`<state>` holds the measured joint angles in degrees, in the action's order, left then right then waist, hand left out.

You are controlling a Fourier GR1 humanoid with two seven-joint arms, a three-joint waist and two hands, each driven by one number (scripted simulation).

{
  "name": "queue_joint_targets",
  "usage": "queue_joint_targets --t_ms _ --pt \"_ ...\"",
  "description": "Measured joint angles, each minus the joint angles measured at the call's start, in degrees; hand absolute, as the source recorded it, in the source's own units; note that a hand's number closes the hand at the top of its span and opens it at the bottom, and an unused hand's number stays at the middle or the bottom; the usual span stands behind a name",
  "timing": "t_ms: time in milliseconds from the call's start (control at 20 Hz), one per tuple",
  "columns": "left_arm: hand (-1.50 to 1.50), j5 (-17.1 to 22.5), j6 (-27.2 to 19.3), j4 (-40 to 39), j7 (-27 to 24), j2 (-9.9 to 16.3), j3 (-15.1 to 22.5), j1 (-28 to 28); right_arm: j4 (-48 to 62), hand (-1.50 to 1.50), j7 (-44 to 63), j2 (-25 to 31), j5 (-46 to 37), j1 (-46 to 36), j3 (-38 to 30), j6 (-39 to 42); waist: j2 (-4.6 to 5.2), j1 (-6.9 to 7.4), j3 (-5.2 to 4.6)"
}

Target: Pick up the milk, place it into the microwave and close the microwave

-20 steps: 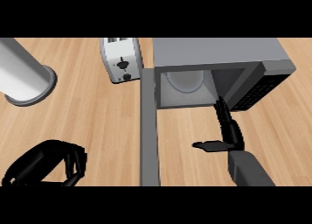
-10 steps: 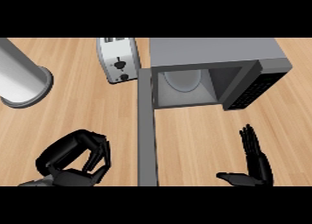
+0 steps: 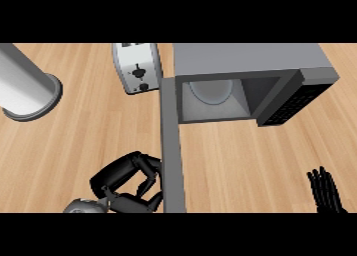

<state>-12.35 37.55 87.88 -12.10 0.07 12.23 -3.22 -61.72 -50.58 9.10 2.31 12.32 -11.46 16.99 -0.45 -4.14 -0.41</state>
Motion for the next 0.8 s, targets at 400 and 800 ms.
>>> queue_joint_targets --t_ms 400,800 --pt "1.5 0.64 -15.09 -9.45 -1.74 0.15 17.92 -2.32 -20.68 -1.5 6.46 1.87 7.12 10.64 4.3 5.9 0.29 -0.43 0.05" --pt "1.5 7.71 -36.05 -14.27 0.74 0.8 32.2 -10.08 -39.09 -1.5 15.12 3.97 13.42 17.01 8.29 9.43 0.63 -0.87 0.08"
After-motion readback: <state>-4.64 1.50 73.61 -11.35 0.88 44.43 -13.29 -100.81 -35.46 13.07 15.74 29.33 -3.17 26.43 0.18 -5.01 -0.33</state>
